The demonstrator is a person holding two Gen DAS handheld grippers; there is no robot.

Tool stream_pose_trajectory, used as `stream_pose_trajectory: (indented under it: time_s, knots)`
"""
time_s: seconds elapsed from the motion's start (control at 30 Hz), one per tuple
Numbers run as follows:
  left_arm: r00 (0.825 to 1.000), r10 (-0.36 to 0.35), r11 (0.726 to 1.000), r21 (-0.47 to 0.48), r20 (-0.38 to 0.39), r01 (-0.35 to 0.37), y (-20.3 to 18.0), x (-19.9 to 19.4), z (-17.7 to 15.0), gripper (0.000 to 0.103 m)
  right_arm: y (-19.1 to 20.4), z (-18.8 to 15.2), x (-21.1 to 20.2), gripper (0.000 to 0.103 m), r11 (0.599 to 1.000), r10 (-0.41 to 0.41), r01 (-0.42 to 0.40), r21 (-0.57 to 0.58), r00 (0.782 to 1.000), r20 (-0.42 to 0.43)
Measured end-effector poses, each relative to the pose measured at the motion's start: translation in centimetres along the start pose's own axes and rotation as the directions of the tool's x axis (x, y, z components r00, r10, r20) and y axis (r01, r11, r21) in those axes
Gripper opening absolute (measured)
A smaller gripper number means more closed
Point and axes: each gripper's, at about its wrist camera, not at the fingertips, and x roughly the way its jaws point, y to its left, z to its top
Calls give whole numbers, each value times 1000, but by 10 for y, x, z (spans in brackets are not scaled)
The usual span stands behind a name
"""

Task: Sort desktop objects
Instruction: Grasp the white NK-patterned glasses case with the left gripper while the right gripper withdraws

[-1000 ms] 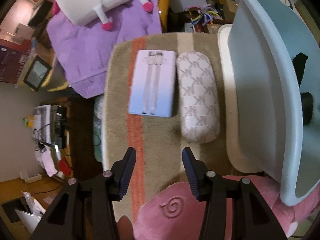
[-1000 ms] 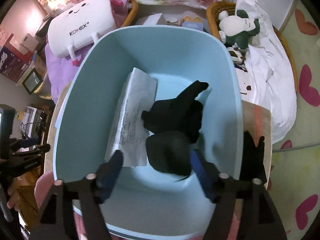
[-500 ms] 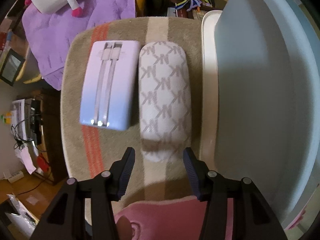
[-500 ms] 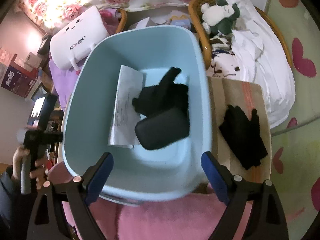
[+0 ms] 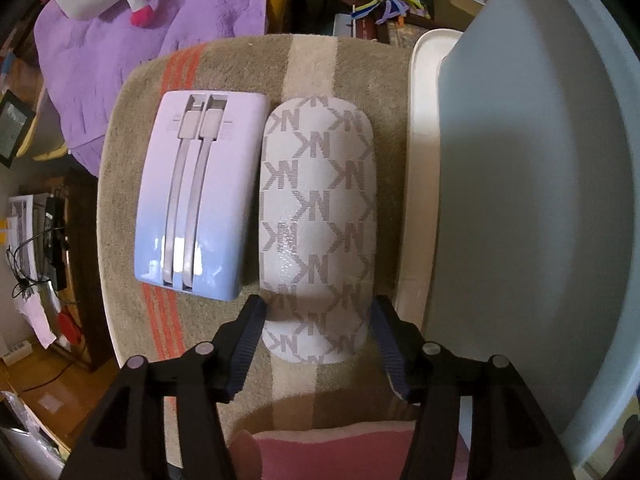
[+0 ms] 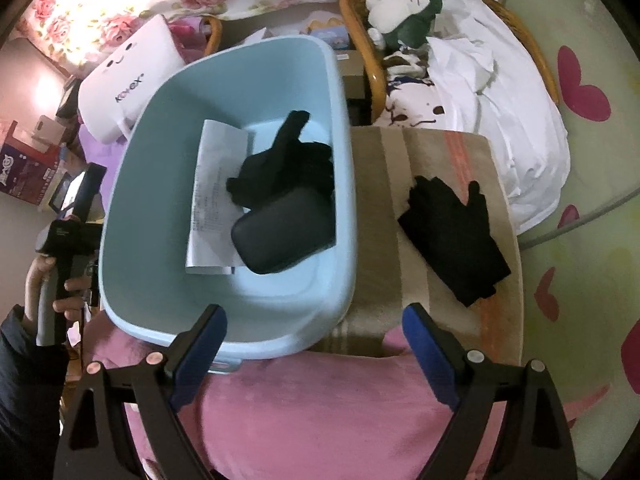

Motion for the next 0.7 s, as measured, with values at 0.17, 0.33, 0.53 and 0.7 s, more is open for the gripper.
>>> stream_pose_trajectory:
  time_s: [0.17,0.33,0.53,0.7]
  knots:
    - [999,-15,1000,-9,-39,15,-2,10,5,77,0,-1,6,92,1000,5,-5,-1,1000,-18]
    - [996,62,998,28,-63,-60,-14,25,7,77,0,-2,11,92,1000,5,-5,-2,1000,-30]
    - [996,68,998,9,-65,-67,-17,30,6,74,-3,-3,15,92,1000,-4,4,5,999,-40]
    - [997,59,998,17,-48,-58,-22,20,7,67,-8,-4,19,92,1000,-9,10,19,999,-50]
